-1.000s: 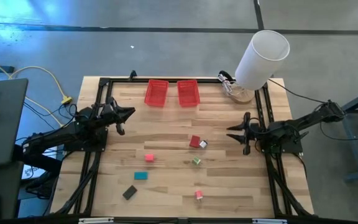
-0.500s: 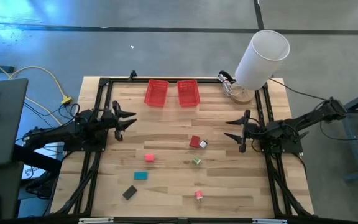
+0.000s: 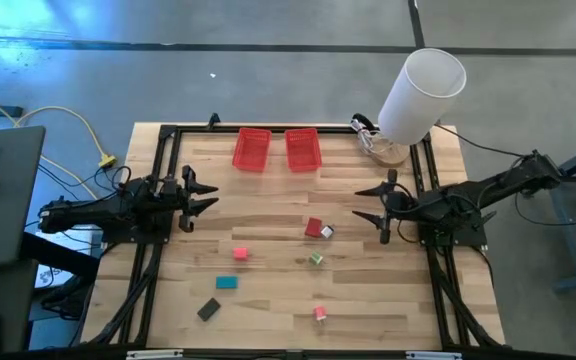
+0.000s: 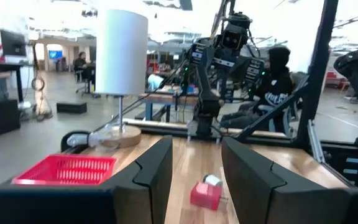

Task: Pick & Place Office items
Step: Put the white charger adapter into the left red bin

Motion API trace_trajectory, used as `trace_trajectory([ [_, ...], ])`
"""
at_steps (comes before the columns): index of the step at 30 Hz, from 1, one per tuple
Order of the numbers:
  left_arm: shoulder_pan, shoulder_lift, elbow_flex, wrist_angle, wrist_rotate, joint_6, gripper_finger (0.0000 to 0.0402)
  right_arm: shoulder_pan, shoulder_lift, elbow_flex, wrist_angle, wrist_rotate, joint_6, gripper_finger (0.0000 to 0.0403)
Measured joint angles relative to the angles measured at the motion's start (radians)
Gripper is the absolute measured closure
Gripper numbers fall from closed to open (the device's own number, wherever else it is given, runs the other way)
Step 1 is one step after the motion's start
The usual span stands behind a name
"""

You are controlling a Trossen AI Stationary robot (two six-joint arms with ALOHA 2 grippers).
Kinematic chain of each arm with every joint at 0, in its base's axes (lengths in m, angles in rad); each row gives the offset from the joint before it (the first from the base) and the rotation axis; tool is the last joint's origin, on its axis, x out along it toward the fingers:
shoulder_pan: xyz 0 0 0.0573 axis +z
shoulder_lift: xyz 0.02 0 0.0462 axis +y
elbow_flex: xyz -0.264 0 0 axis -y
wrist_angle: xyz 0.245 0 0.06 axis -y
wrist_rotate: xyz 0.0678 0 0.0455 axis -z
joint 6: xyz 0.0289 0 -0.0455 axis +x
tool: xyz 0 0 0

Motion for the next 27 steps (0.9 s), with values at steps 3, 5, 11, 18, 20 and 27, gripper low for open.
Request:
trace_trajectory([
  [3,-0.014,0.0,0.0,0.016,-0.001,0.008,0.0267,0.0,0.061,0.041,0.023,0.002,-0.002,0.0188],
  [5,-0.021,0.0,0.0,0.017,-0.001,0.008,0.0267,0.0,0.09,0.041,0.077,0.005,-0.002,0.0188],
  [11,-0.034,0.0,0.0,0.021,-0.001,-0.033,0.0267,0.0,0.178,0.041,0.287,-0.015,0.0,0.0188],
  [18,-0.034,0.0,0.0,0.023,-0.001,-0.085,0.0267,0.001,0.239,0.105,0.281,-0.166,-0.086,0.0188],
  [20,-0.034,0.0,0.0,0.024,-0.001,-0.092,0.0267,0.0,0.263,0.164,0.139,-0.156,-0.071,0.0188],
  [27,-0.033,0.0,0.0,0.023,0.0,-0.111,0.0267,-0.054,0.386,0.286,-0.184,-0.18,-0.001,0.0188],
])
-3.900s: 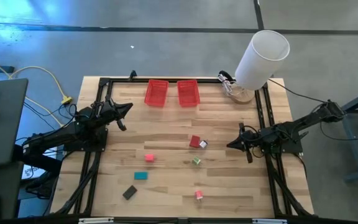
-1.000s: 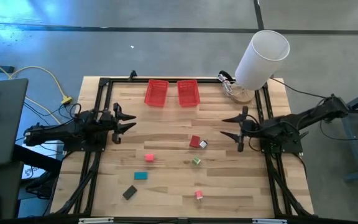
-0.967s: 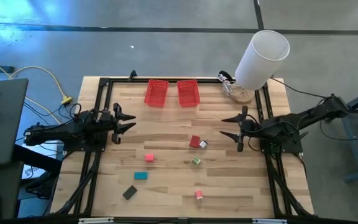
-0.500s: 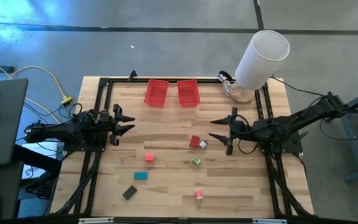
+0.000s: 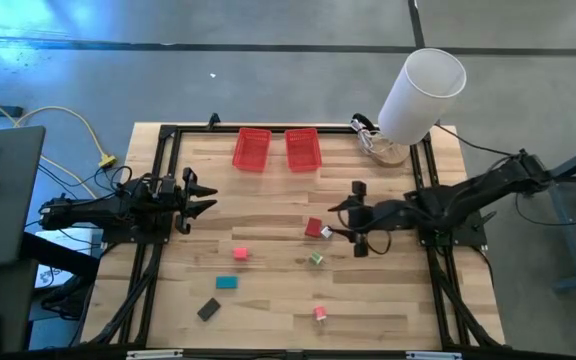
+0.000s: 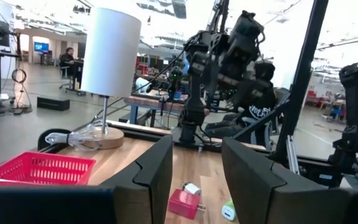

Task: Pick & Place Office items
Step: Put the white charger adapter into the left red bin

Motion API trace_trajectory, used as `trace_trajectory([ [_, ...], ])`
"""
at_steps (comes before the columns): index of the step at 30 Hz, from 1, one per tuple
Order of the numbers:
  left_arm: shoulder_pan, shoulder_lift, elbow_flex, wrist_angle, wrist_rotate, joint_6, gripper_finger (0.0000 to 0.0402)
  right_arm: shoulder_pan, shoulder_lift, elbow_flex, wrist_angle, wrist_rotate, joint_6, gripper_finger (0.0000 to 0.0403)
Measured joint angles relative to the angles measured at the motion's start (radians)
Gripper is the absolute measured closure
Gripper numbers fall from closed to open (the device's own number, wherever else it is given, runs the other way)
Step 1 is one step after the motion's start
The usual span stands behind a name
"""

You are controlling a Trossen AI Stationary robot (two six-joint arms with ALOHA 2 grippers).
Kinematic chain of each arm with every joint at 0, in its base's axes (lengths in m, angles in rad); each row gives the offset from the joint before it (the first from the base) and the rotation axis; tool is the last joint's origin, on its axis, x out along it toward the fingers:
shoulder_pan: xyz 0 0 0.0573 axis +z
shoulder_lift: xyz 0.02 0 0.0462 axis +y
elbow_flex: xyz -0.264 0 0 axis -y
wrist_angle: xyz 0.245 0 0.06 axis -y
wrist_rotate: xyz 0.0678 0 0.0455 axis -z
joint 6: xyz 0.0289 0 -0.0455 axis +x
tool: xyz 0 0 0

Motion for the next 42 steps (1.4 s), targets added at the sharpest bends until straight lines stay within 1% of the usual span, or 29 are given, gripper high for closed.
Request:
trace_trajectory([
  [2,0.0,0.0,0.0,-0.002,0.0,-0.016,0.0267,-0.026,0.033,0.0,-0.024,-0.037,0.004,0.0188],
  [5,0.0,0.0,0.0,-0.002,0.0,-0.018,0.0268,-0.073,0.097,-0.001,-0.052,-0.124,0.027,0.0188],
  [8,0.0,0.0,0.0,-0.002,0.0,-0.019,0.0267,-0.109,0.165,-0.001,-0.046,-0.186,0.023,0.0188],
  [11,0.0,0.0,0.0,-0.002,0.0,-0.023,0.0268,-0.141,0.222,-0.001,-0.004,-0.231,0.025,0.0188],
  [15,0.0,0.0,0.0,0.005,-0.005,-0.023,0.0268,-0.162,0.272,-0.001,0.011,-0.274,0.083,0.0188],
  [20,0.0,0.0,0.0,0.004,-0.006,-0.014,0.0268,-0.164,0.289,-0.001,0.012,-0.291,0.088,0.0188],
  [25,0.0,0.0,0.0,-0.016,-0.014,-0.014,0.0268,-0.161,0.288,-0.001,0.011,-0.259,-0.011,0.0188],
  [31,0.001,0.0,0.0,-0.015,-0.02,0.048,0.0268,-0.162,0.288,-0.001,-0.007,-0.261,0.103,0.0188],
  [36,0.001,0.0,0.0,-0.014,-0.018,-0.007,0.0268,-0.162,0.288,-0.001,-0.05,-0.274,0.101,0.0188],
  [40,0.0,0.0,0.0,-0.015,-0.017,-0.028,0.0268,-0.162,0.288,-0.005,-0.137,-0.322,0.064,0.0188],
  [42,0.0,0.0,0.0,-0.014,-0.016,-0.036,0.0268,-0.161,0.288,-0.024,-0.139,-0.313,0.041,0.0188],
])
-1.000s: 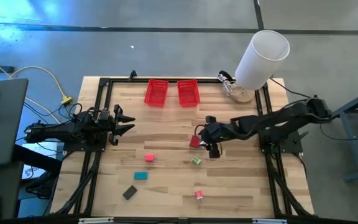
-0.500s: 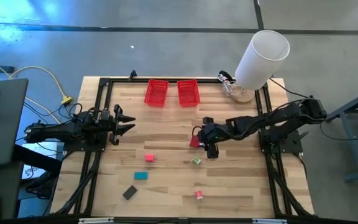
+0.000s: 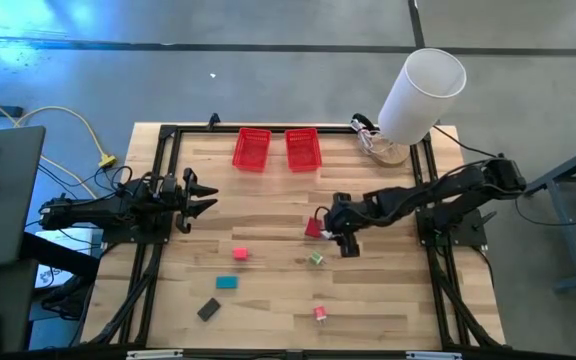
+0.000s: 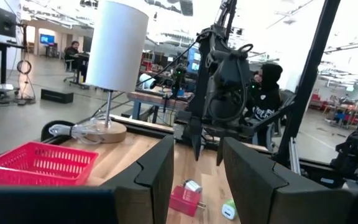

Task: Pick & Place Office items
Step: Put the white charger adapter into the left red bin

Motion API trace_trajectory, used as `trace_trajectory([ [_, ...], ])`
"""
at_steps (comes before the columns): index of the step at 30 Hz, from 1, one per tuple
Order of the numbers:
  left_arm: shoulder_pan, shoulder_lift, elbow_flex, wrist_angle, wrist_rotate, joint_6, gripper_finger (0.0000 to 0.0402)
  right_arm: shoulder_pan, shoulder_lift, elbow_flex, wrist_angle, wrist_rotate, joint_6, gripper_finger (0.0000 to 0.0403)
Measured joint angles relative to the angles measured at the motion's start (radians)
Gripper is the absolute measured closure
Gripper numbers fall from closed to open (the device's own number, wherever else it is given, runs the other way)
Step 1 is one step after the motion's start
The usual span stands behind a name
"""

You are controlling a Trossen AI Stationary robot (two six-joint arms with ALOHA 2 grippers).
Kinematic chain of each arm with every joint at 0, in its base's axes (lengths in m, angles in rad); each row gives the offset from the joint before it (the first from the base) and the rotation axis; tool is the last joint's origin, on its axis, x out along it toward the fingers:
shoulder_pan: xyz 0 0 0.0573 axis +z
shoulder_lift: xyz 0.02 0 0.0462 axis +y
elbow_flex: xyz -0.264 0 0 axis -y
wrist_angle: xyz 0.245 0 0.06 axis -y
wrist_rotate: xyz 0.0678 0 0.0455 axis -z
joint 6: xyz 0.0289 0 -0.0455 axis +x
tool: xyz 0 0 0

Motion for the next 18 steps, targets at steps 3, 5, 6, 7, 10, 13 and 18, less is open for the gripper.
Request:
trace_trajectory([
  [3,0.0,0.0,0.0,-0.009,0.0,-0.026,0.0268,-0.001,0.0,-0.023,0.018,0.01,-0.014,0.0188],
  [5,0.0,0.0,0.0,-0.012,0.0,-0.026,0.0268,-0.001,0.0,-0.031,0.023,0.001,-0.04,0.0188],
  [6,0.0,0.0,0.0,-0.012,0.0,-0.026,0.0268,-0.001,0.0,-0.037,0.028,-0.004,-0.064,0.0188],
  [7,0.0,0.0,0.0,-0.012,-0.003,-0.026,0.0268,-0.001,0.0,-0.044,0.028,-0.007,-0.091,0.0188],
  [10,0.0,0.0,0.0,-0.012,-0.025,-0.027,0.0268,0.0,0.0,-0.073,0.052,-0.006,-0.155,0.0188],
  [13,0.0,0.0,0.0,-0.014,-0.028,-0.029,0.0268,-0.002,0.0,-0.099,0.107,0.014,-0.175,0.0188],
  [18,0.0,0.001,0.0,-0.036,-0.028,-0.03,0.0268,-0.01,0.011,-0.124,0.153,0.027,-0.217,0.0188],
])
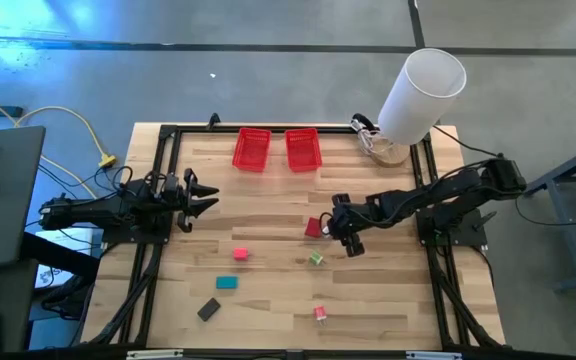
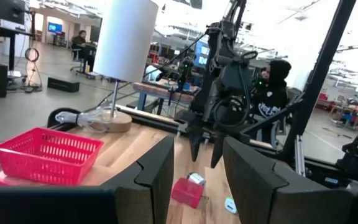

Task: Pick & Place Office items
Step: Put the white charger adapter into the left red bin

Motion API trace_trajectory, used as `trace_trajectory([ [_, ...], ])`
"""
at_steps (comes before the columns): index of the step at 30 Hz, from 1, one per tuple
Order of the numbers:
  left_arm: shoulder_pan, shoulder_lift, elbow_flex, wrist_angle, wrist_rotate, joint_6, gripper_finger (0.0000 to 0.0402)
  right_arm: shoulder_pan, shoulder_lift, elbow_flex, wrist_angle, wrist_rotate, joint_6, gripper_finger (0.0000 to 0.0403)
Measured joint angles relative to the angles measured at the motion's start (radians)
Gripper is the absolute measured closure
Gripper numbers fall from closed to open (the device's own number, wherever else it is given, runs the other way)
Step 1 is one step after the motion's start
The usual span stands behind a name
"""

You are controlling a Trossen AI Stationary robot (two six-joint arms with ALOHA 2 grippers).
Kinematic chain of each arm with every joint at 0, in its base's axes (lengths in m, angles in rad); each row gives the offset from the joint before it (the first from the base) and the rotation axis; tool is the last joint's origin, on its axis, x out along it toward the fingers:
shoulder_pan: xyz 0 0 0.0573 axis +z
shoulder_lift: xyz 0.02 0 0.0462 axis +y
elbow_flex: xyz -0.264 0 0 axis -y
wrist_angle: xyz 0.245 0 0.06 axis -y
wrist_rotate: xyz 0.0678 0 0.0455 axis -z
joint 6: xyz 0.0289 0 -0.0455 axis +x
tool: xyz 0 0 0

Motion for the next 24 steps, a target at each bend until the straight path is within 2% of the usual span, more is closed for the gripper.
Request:
trace_trajectory([
  [10,0.0,0.023,0.0,-0.038,-0.001,0.001,0.0268,-0.044,0.107,-0.002,0.049,-0.001,-0.024,0.0188],
  [16,0.0,0.074,0.0,-0.043,-0.001,-0.003,0.0268,-0.068,0.166,0.0,0.067,-0.015,-0.098,0.0188],
  [24,0.0,0.127,0.0,-0.043,0.0,-0.004,0.0268,-0.091,0.17,0.0,0.092,-0.07,-0.101,0.0194],
])
